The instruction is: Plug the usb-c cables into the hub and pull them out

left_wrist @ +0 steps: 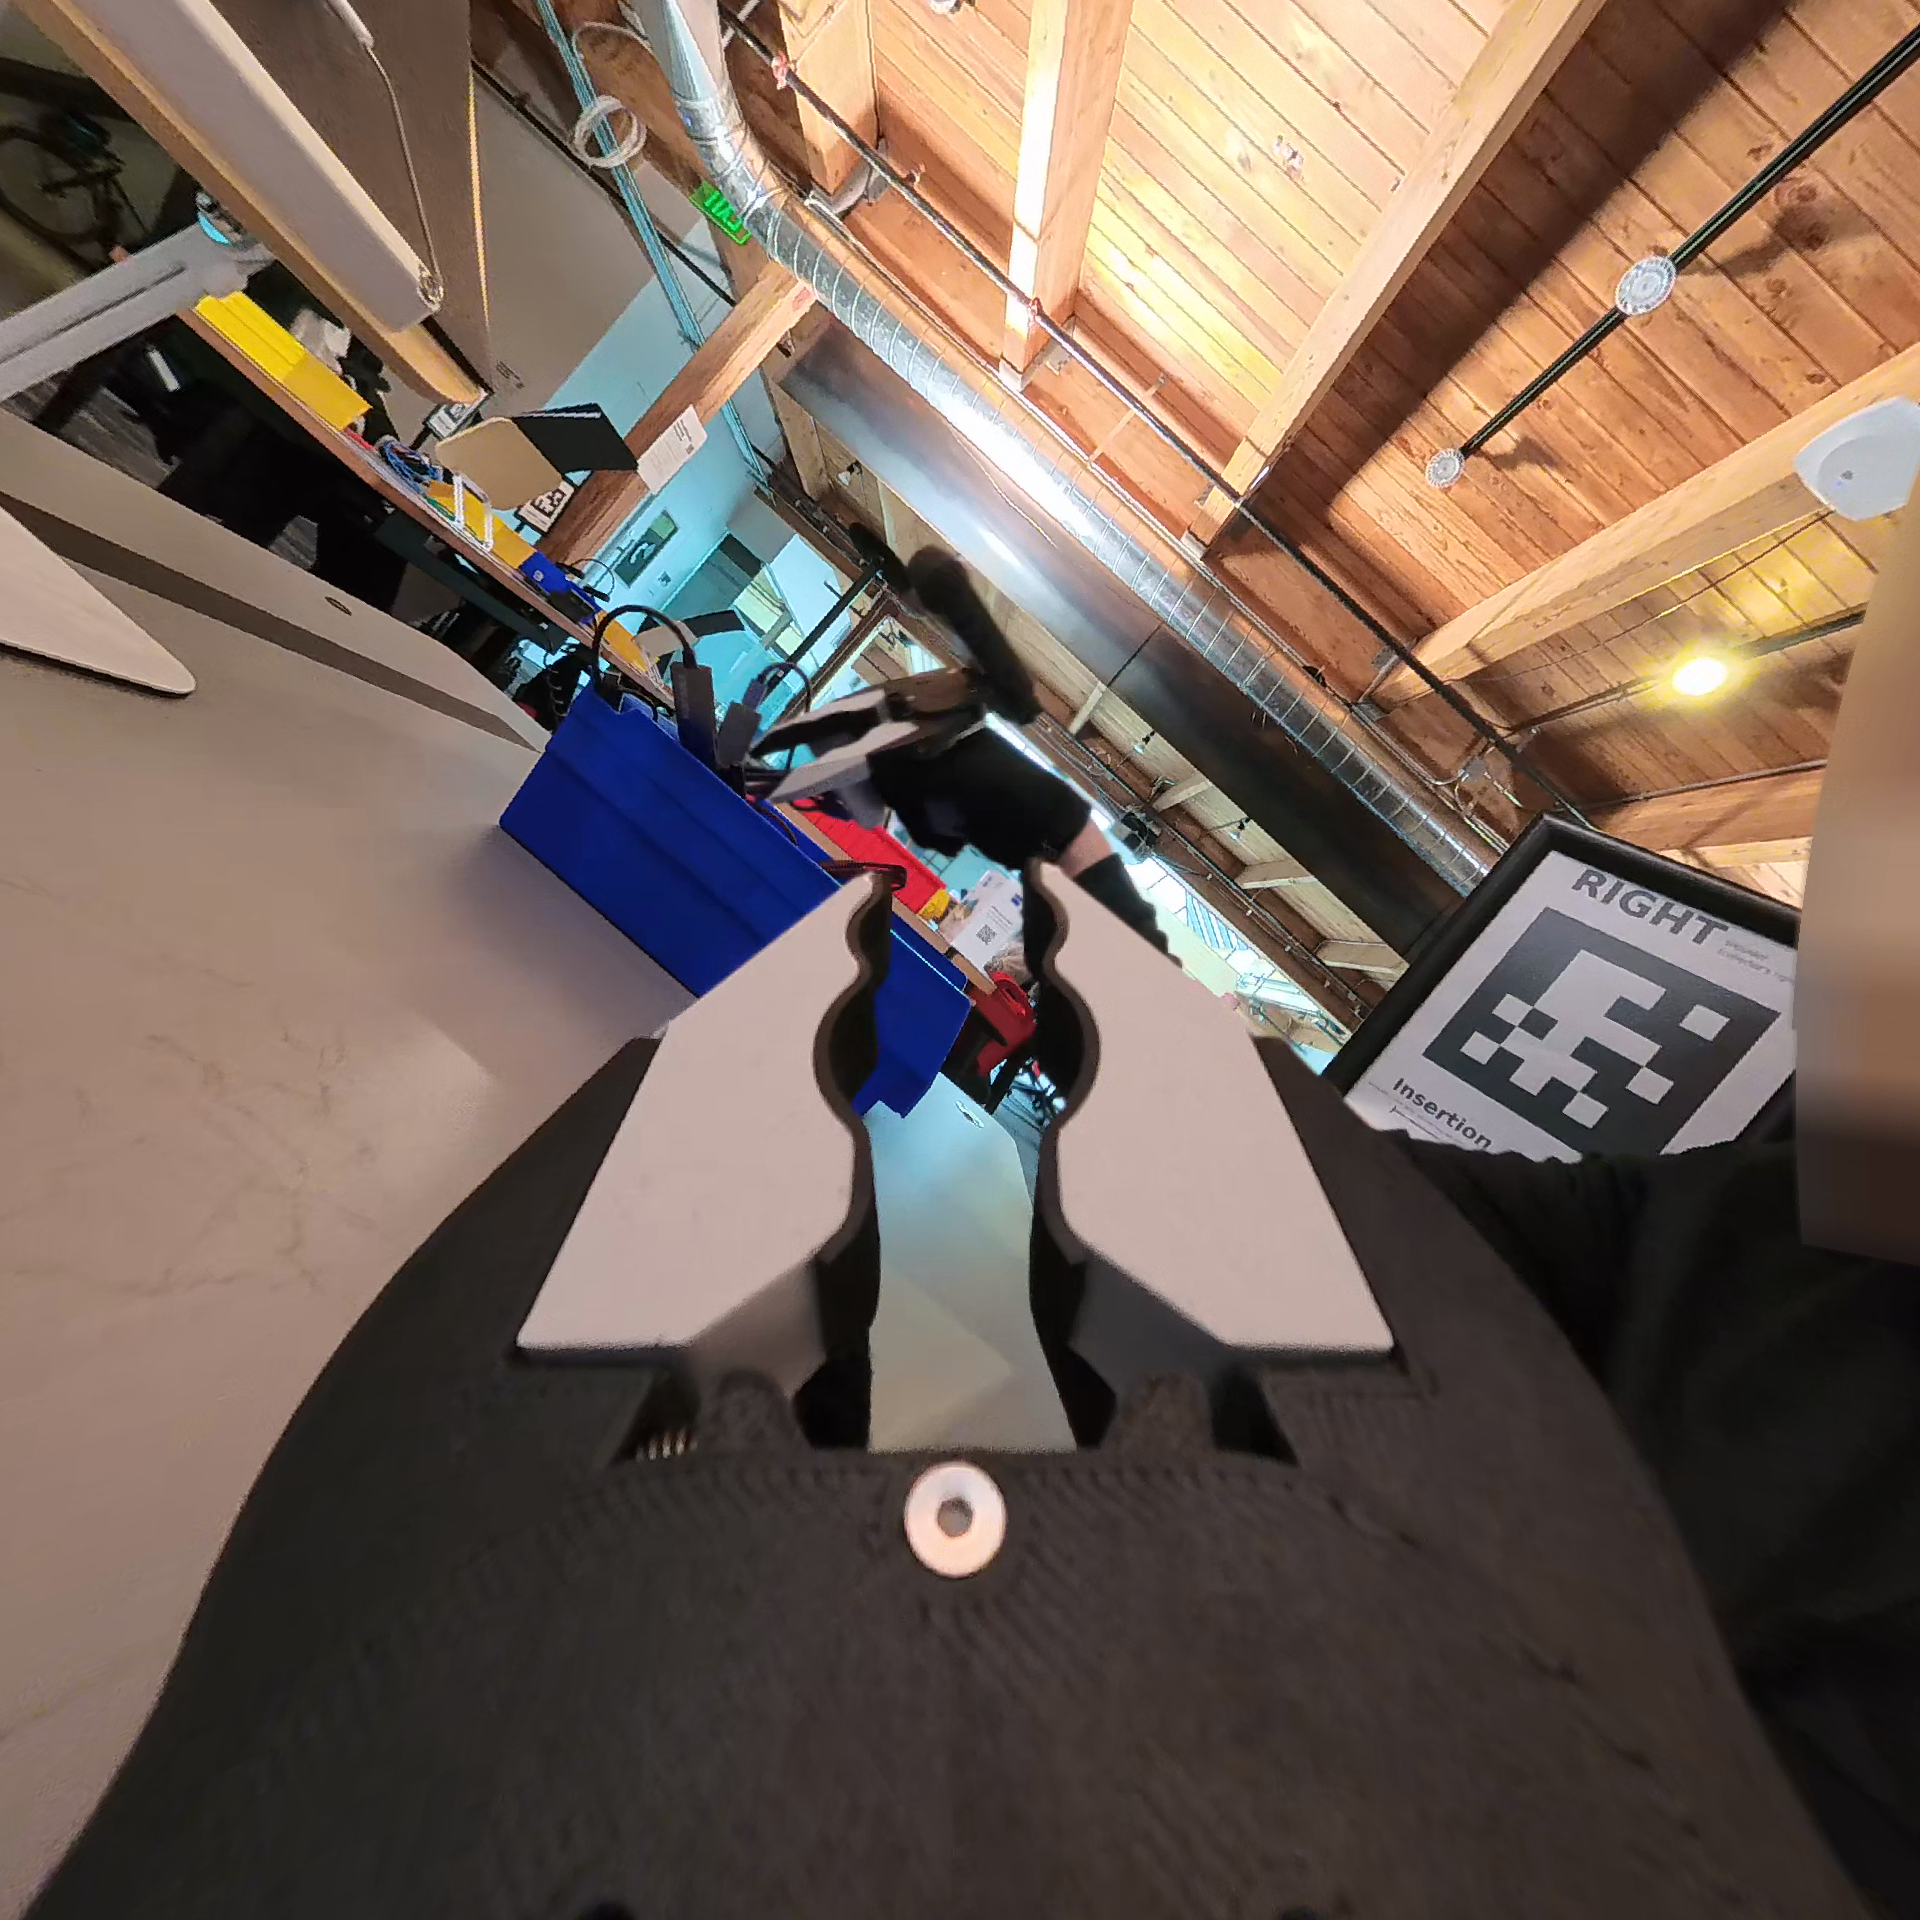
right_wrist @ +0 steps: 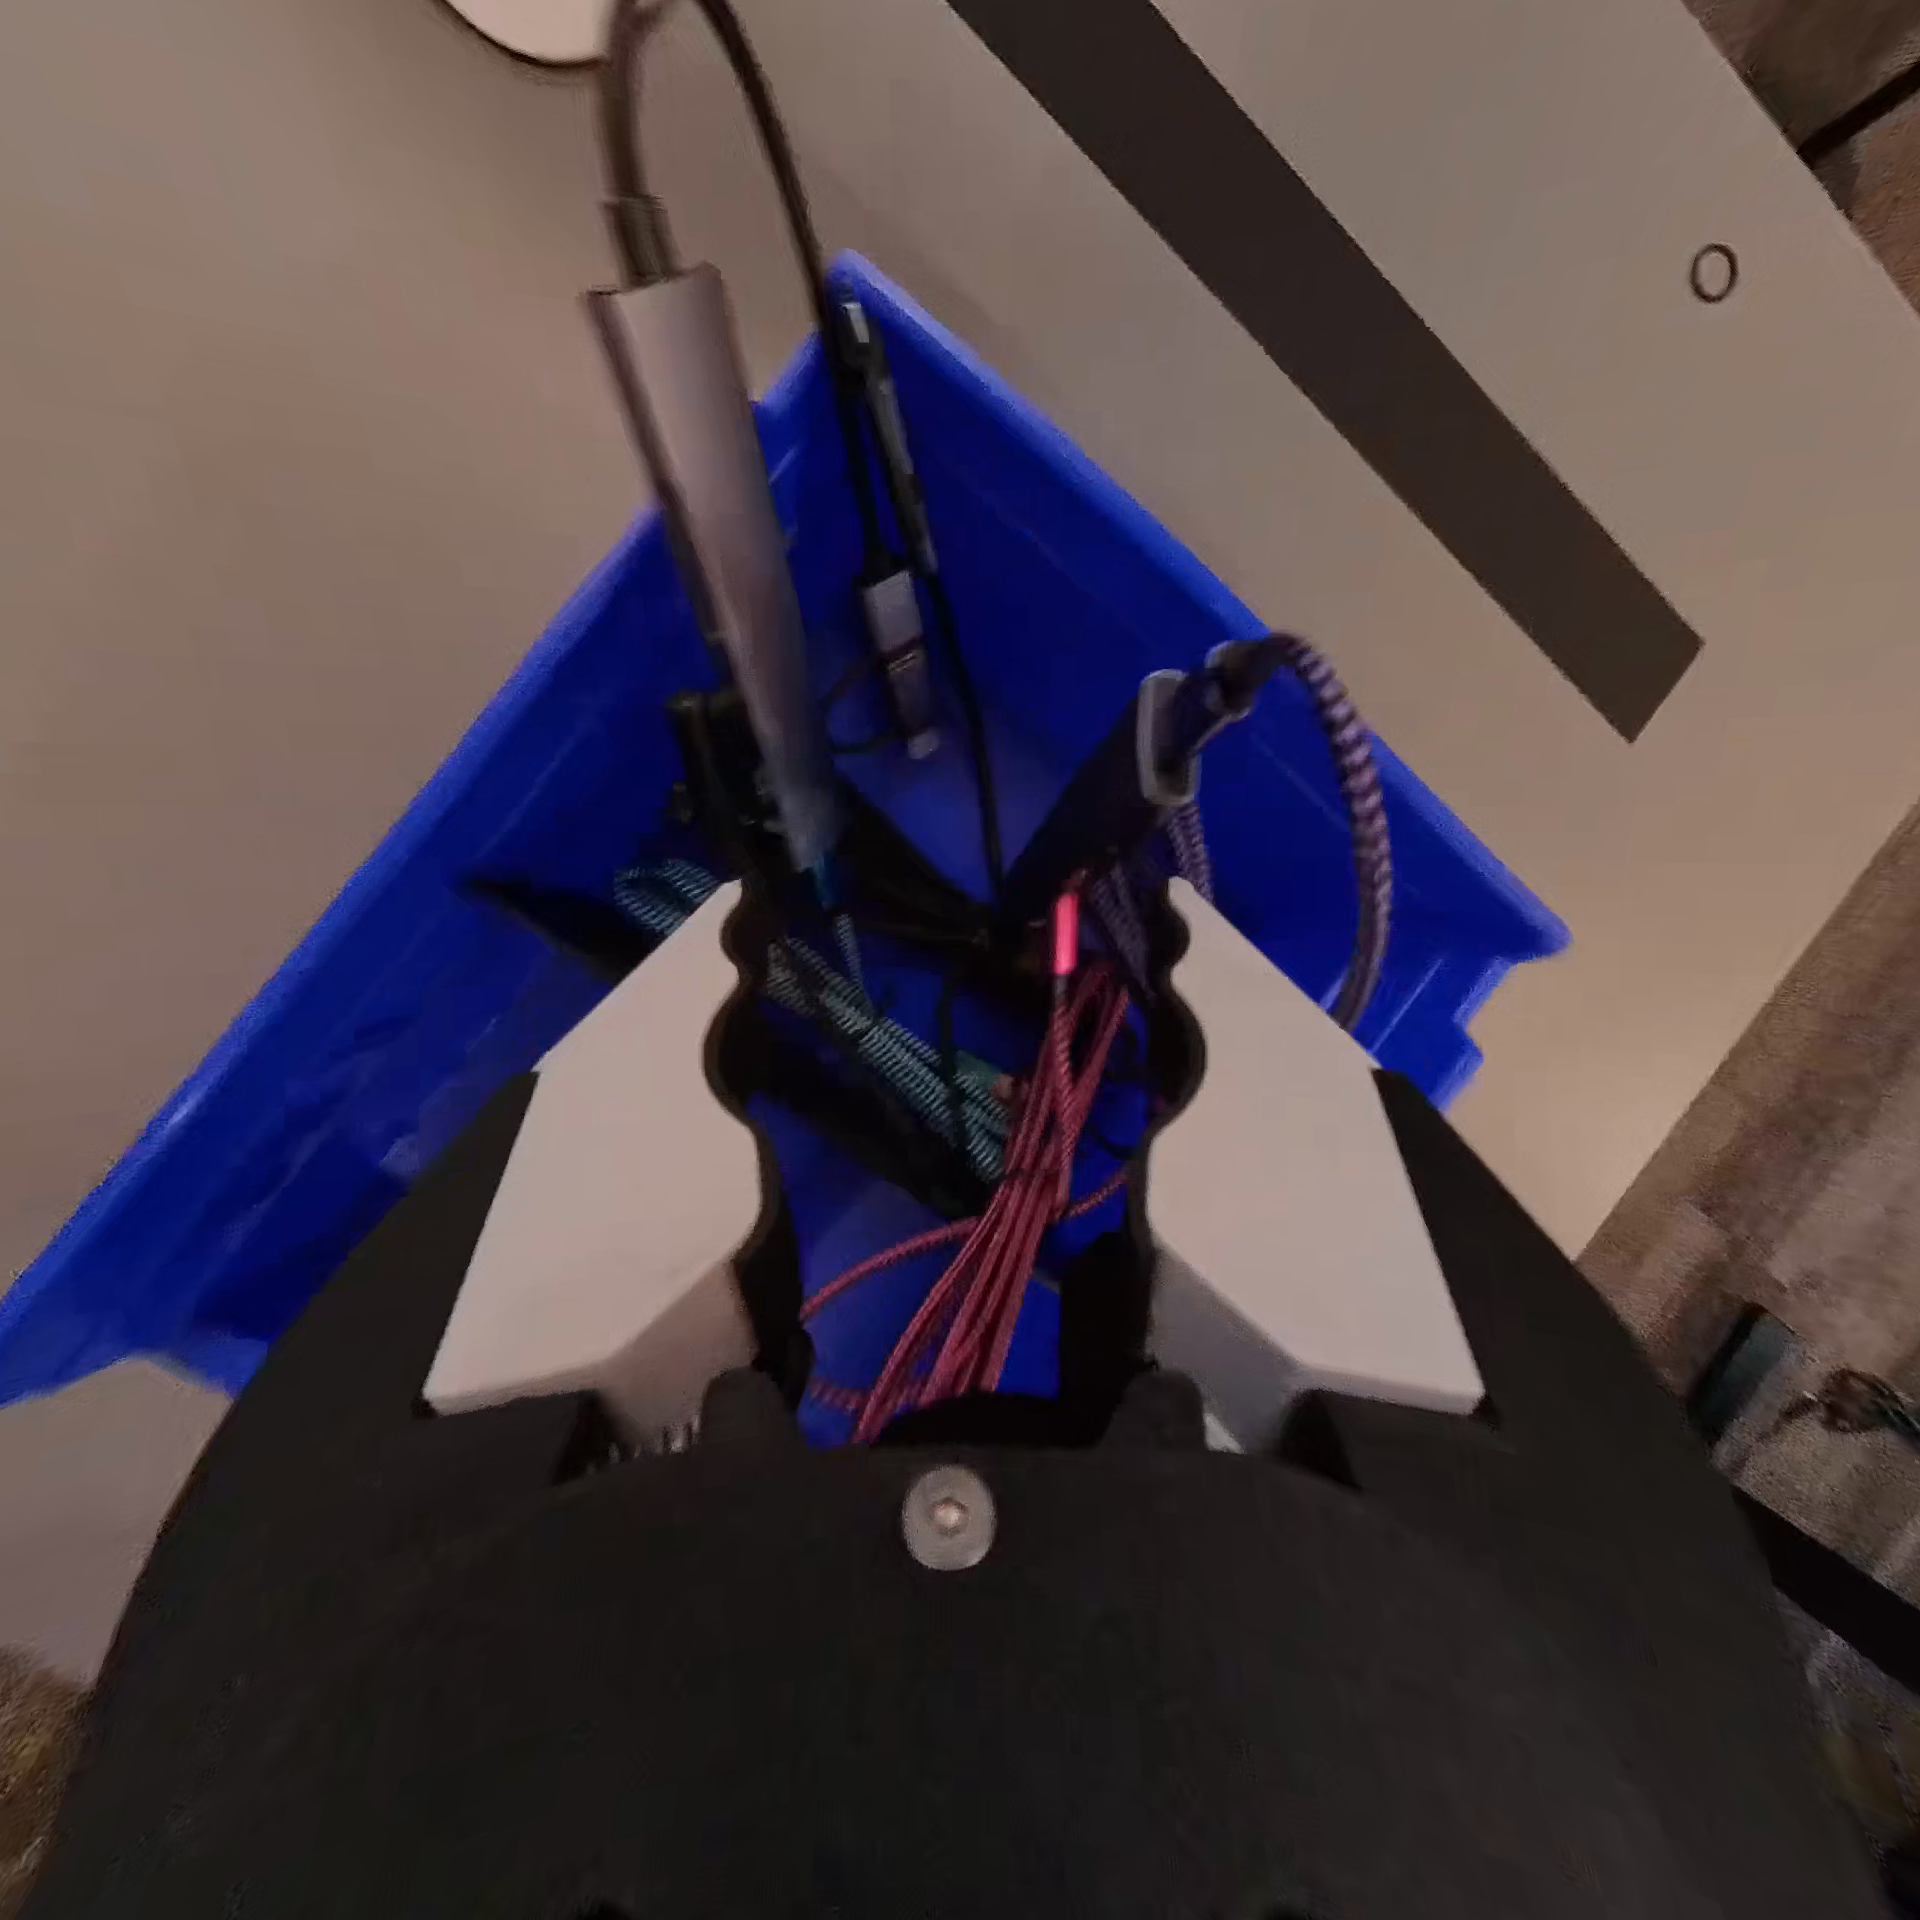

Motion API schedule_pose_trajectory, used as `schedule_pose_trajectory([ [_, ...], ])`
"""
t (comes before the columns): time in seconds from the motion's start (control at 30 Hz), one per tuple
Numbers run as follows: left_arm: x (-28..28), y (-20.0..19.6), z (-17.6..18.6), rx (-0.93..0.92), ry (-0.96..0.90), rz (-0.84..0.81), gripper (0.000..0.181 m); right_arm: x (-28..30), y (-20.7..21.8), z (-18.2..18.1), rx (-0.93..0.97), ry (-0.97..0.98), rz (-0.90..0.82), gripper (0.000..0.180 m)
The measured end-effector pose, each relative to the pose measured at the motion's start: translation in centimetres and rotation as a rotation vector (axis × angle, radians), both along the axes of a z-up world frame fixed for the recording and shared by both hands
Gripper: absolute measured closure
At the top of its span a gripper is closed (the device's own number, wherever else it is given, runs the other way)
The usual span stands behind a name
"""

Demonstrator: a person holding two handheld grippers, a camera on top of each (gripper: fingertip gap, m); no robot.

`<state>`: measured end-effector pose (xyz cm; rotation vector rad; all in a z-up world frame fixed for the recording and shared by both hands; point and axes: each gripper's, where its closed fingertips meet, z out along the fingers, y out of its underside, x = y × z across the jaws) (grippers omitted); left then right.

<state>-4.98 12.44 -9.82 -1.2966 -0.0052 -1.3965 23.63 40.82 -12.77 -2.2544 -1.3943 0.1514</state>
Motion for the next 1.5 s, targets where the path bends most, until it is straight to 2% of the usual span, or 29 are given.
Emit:
schedule_pose_trajectory([
  [0.17,0.7,0.0,-0.3,-0.003,0.063,-0.003,0.153,2.0,-4.3,4.6,0.048,0.136,-0.003,0.114],
  [0.27,1.6,0.0,-0.1,-0.004,0.181,0.013,0.15,5.3,-5.3,6.4,0.18,0.2,-0.128,0.116],
  [0.33,2.0,-0.4,1.2,0.013,0.302,0.048,0.146,7.9,-5.7,6.5,0.27,0.236,-0.214,0.116],
  [0.47,-0.3,-1.8,6.2,0.08,0.508,0.194,0.143,13.4,-6.2,4.0,0.373,0.277,-0.4,0.11],
  [0.53,-3.1,-2.7,8.0,0.05,0.666,0.313,0.14,15.5,-6.5,1.6,0.372,0.274,-0.465,0.097],
  [0.63,-8.8,-5.1,9.3,-0.027,0.935,0.542,0.126,16.1,-6.9,-1.9,0.317,0.299,-0.485,0.094],
  [0.73,-15.4,-8.2,10.2,-0.12,1.016,0.703,0.112,16.0,-7.0,-5.0,0.26,0.248,-0.463,0.101],
  [0.77,-17.9,-9.1,10.0,-0.17,1.045,0.757,0.109,15.6,-7.3,-5.8,0.225,0.252,-0.445,0.112],
  [0.8,-20.3,-10.1,9.4,-0.223,1.082,0.799,0.107,15.0,-7.3,-6.0,0.215,0.284,-0.427,0.127],
  [0.87,-24.7,-12.1,8.0,-0.339,1.138,0.869,0.103,14.5,-7.0,-5.8,0.218,0.348,-0.43,0.139],
  [0.9,-26.4,-12.9,7.0,-0.396,1.164,0.883,0.1,14.7,-6.9,-5.8,0.226,0.353,-0.439,0.157],
  [0.93,-28.1,-13.5,5.9,-0.447,1.187,0.888,0.099,14.9,-6.9,-6.1,0.221,0.337,-0.442,0.167],
  [0.97,-29.5,-14.5,5.0,-0.488,1.195,0.902,0.098,14.9,-7.0,-6.1,0.21,0.338,-0.447,0.17],
  [1.07,-32.7,-16.3,2.1,-0.591,1.086,0.882,0.093,14.7,-7.4,-6.1,0.193,0.357,-0.462,0.172],
  [1.2,-37.2,-19.2,-1.0,-0.711,1.072,0.938,0.087,13.9,-8.8,-6.1,0.191,0.375,-0.477,0.171],
  [1.33,-36.5,-19.5,-7.0,-0.855,1.043,0.723,0.076,12.0,-10.4,-6.1,0.179,0.37,-0.473,0.171],
  [1.43,-35.6,-18.9,-8.7,-0.856,0.946,0.65,0.081,10.0,-11.5,-6.1,0.175,0.372,-0.458,0.171],
  [1.5,-34.3,-18.7,-9.5,-0.856,0.927,0.565,0.099,8.3,-12.4,-6.1,0.166,0.375,-0.437,0.171],
])
